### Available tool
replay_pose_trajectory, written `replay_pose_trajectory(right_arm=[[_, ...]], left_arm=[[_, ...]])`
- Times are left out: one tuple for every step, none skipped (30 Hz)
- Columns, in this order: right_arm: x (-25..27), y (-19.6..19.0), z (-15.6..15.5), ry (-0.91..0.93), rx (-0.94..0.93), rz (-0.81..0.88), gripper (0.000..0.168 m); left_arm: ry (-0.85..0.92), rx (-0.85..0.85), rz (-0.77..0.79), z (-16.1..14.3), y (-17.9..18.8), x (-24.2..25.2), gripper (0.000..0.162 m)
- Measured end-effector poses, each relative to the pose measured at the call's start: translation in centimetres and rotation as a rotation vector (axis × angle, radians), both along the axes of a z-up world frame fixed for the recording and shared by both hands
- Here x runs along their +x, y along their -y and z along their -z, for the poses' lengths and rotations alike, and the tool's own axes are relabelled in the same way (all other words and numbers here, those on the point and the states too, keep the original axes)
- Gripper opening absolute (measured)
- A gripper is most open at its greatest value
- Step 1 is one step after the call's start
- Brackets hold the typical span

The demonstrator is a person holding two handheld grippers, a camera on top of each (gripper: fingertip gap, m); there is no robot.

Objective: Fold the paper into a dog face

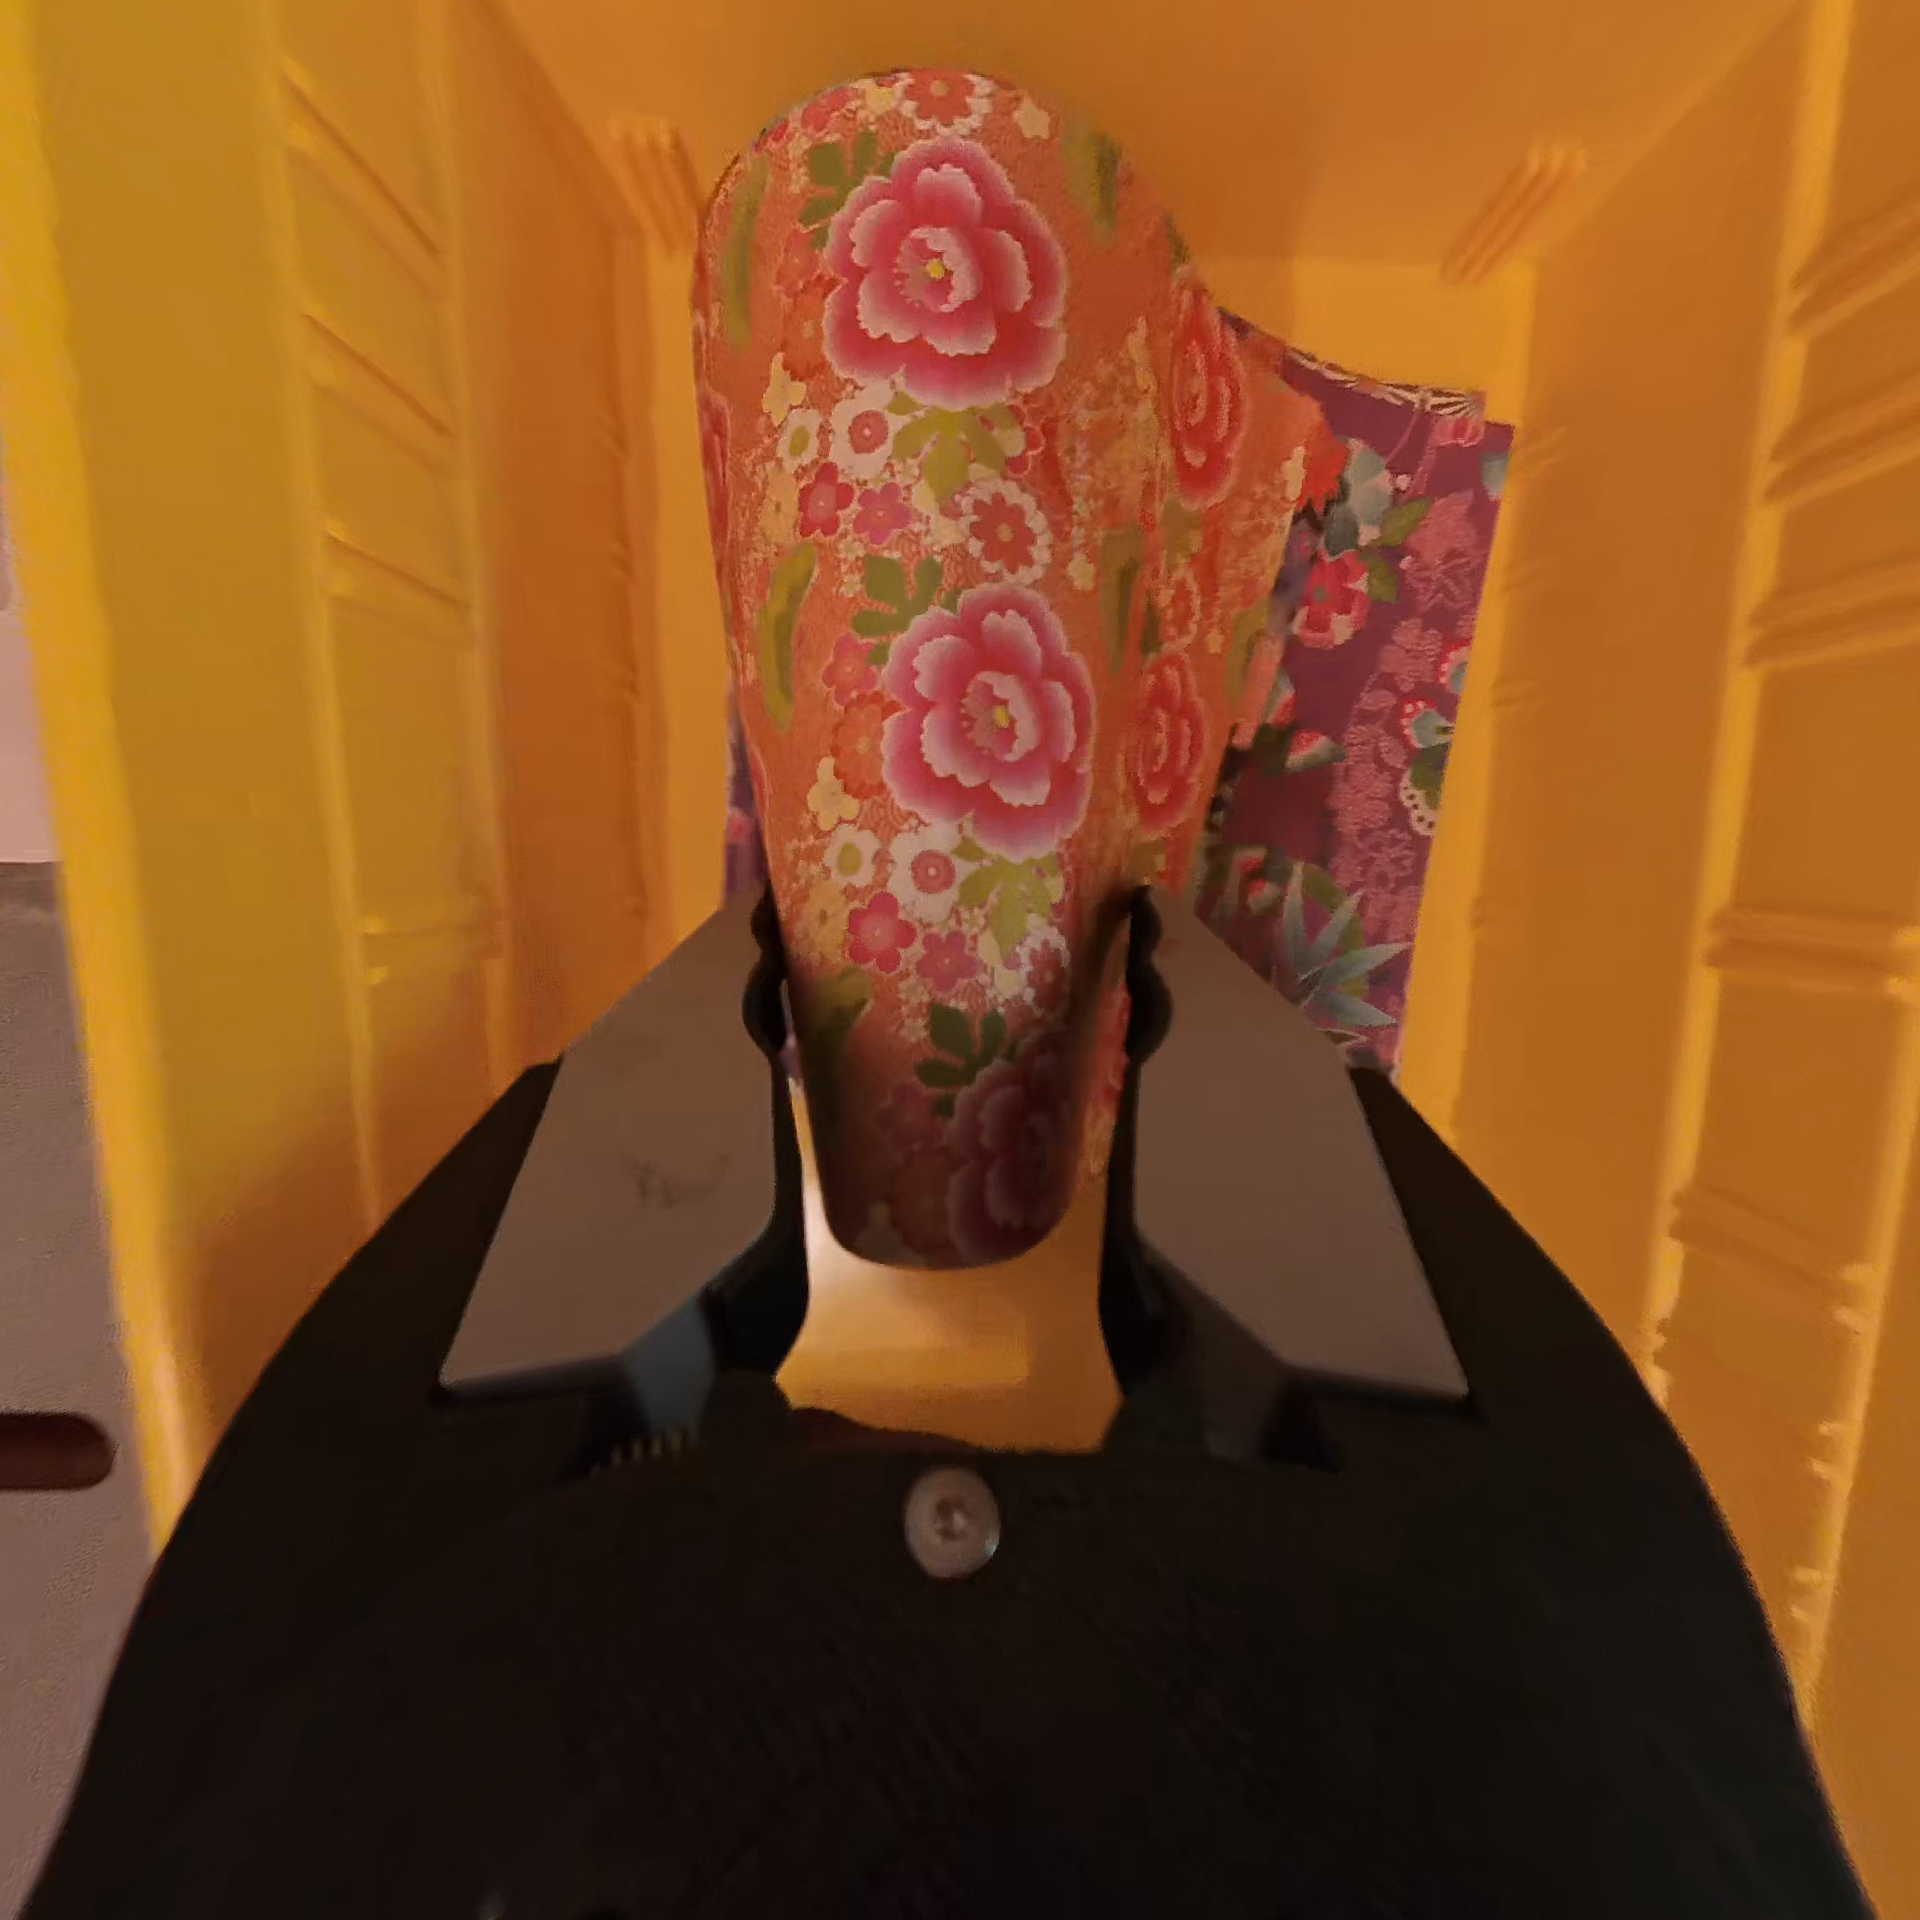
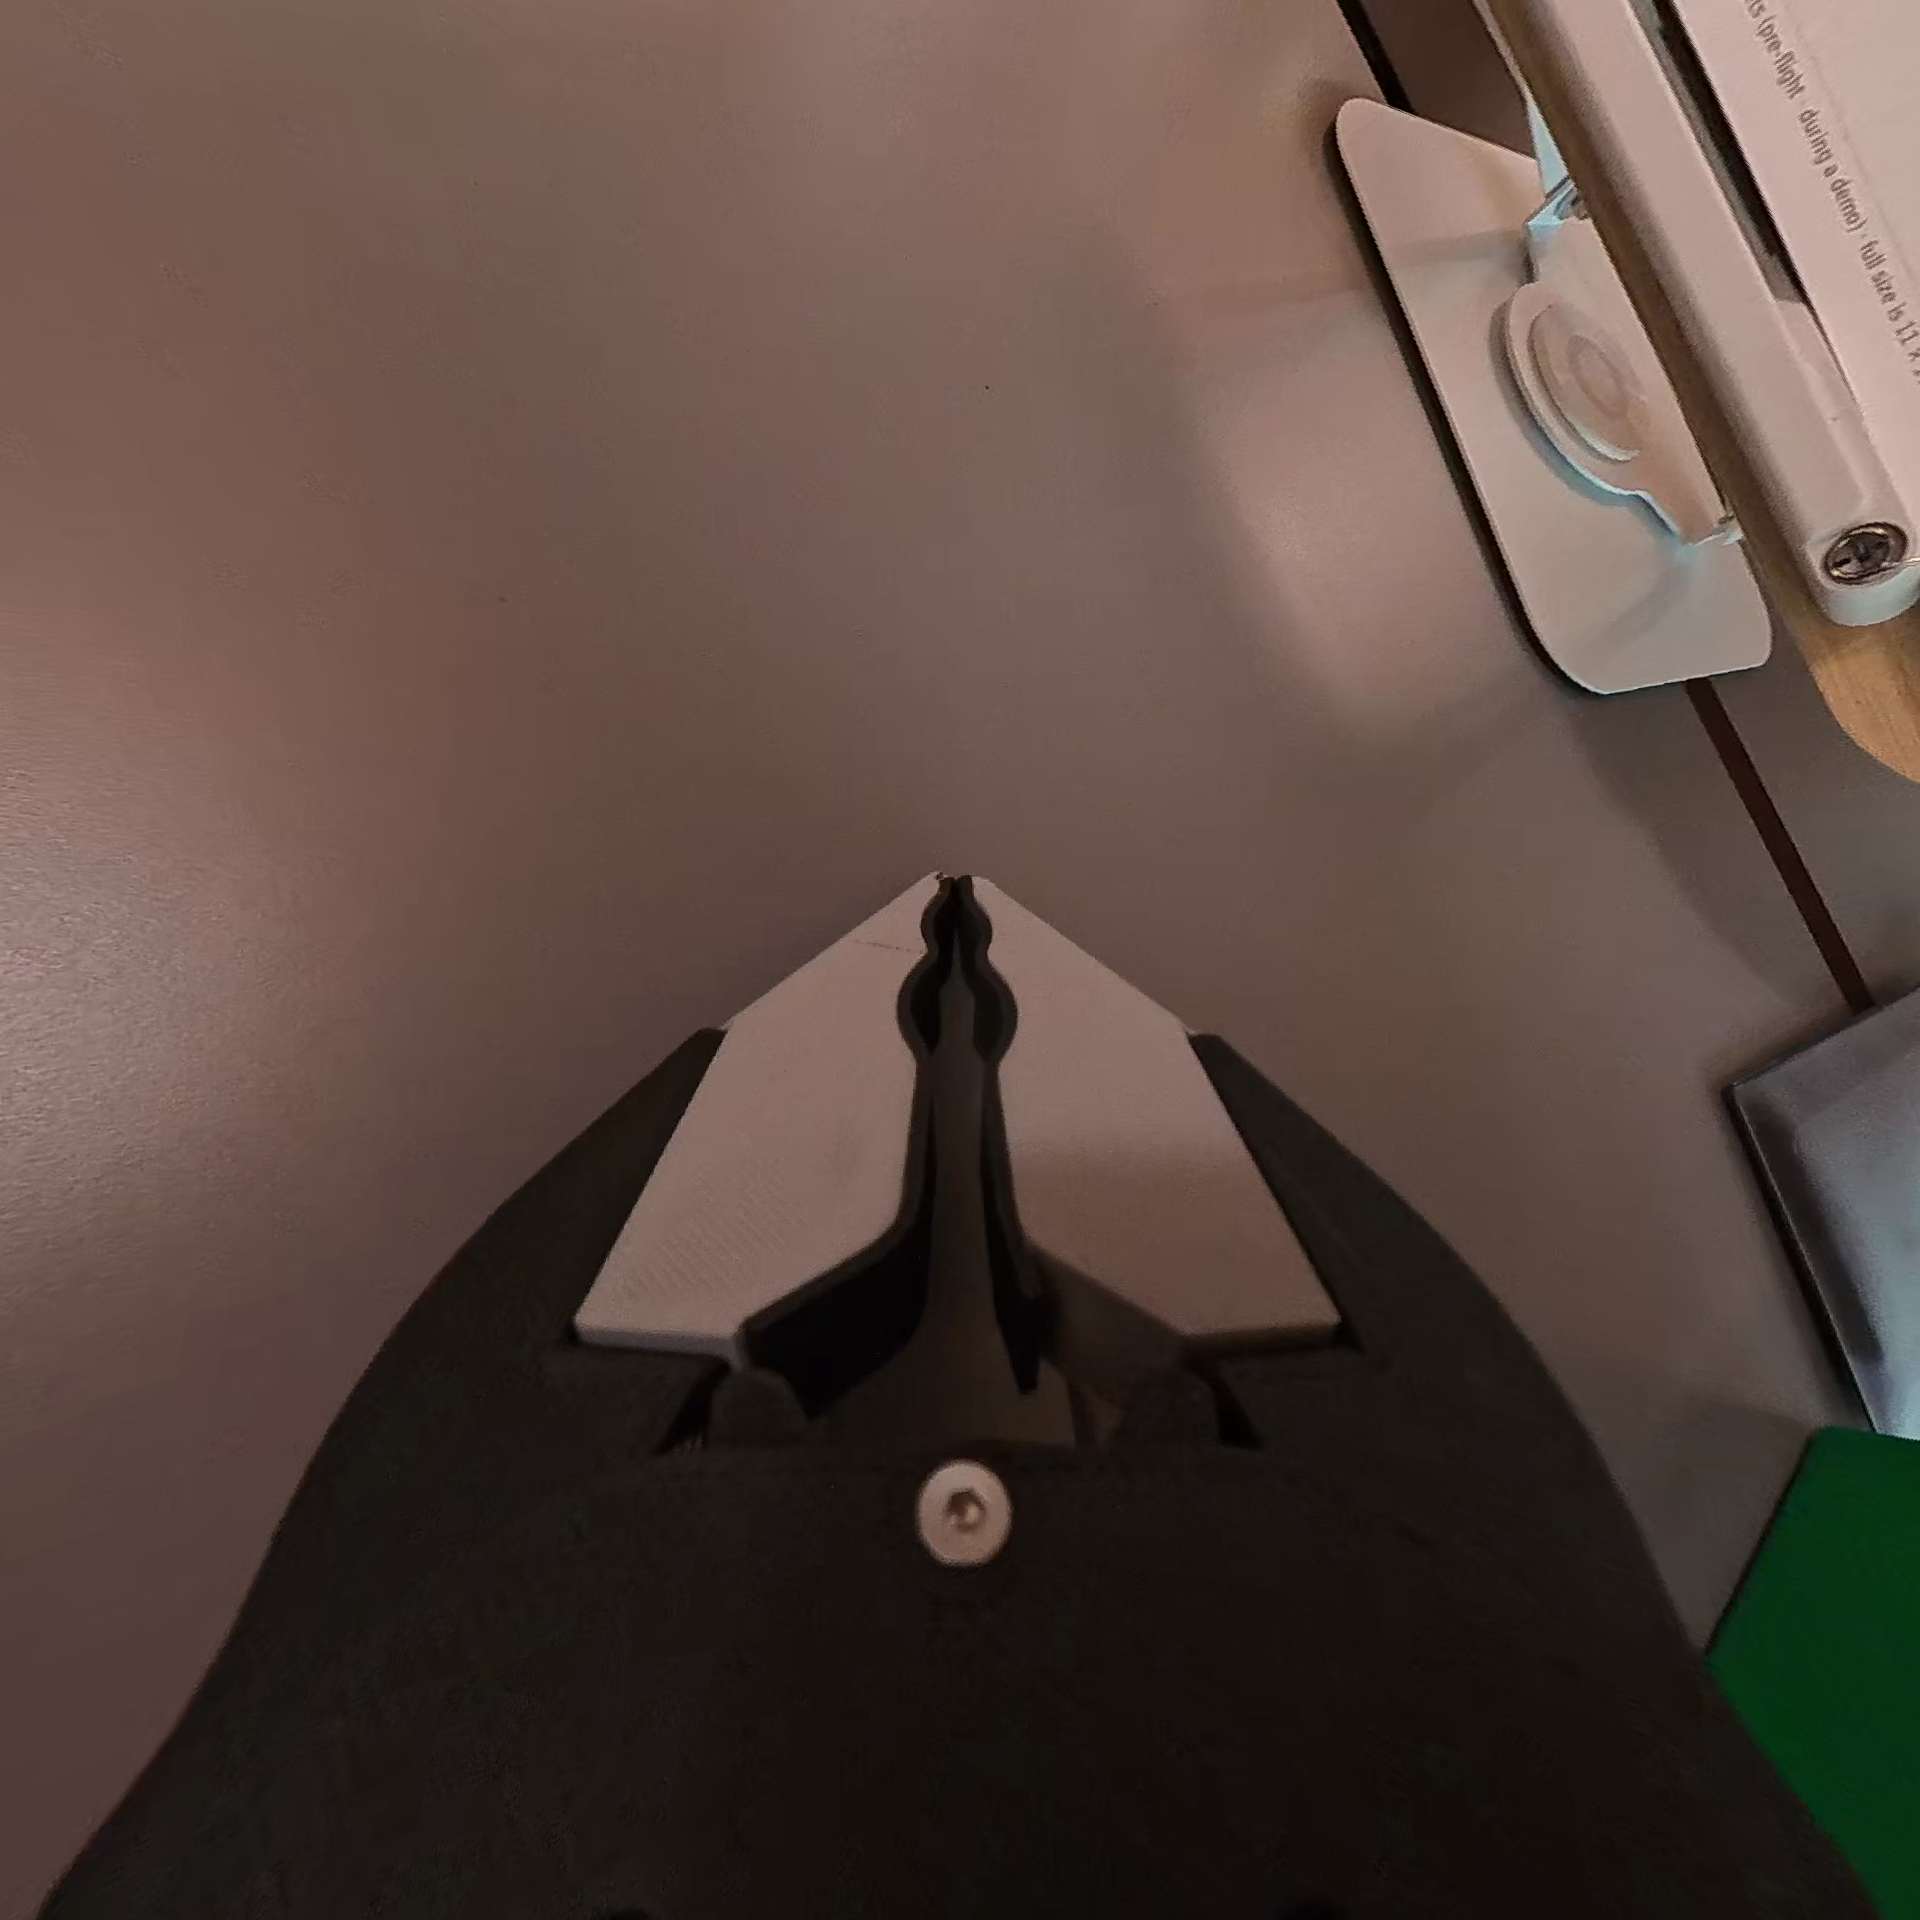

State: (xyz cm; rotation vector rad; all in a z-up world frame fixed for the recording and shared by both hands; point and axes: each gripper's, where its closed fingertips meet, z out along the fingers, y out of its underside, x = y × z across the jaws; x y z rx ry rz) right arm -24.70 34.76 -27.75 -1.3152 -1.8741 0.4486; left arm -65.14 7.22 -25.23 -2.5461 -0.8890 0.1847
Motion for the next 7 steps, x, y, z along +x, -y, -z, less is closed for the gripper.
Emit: replay_pose_trajectory(right_arm=[[0.00, 0.00, 0.00, 0.000, -0.002, 0.000, 0.000], [0.00, 0.00, 0.00, 0.000, -0.001, 0.000, 0.000], [0.00, 0.00, 0.00, 0.000, 0.002, -0.001, 0.000], [0.00, 0.00, 0.01, 0.000, 0.005, -0.001, 0.000], [0.00, 0.00, 0.01, 0.000, 0.007, -0.001, 0.000], [0.00, 0.01, 0.00, 0.000, 0.008, -0.001, 0.000], [0.00, 0.00, 0.00, 0.000, 0.009, -0.001, 0.000]], left_arm=[[-0.018, -0.011, 0.001, -0.38, 0.25, -0.21, 0.056], [-0.032, -0.018, 0.001, -0.73, 0.45, -0.33, 0.050], [-0.036, -0.021, 0.002, -0.95, 0.49, -0.33, 0.051], [-0.032, -0.020, 0.006, -1.11, 0.40, -0.18, 0.052], [-0.031, -0.024, 0.009, -1.21, 0.35, -0.05, 0.053], [-0.037, -0.030, 0.012, -1.18, 0.31, -0.05, 0.053], [-0.041, -0.035, 0.015, -1.10, 0.31, -0.01, 0.055]])
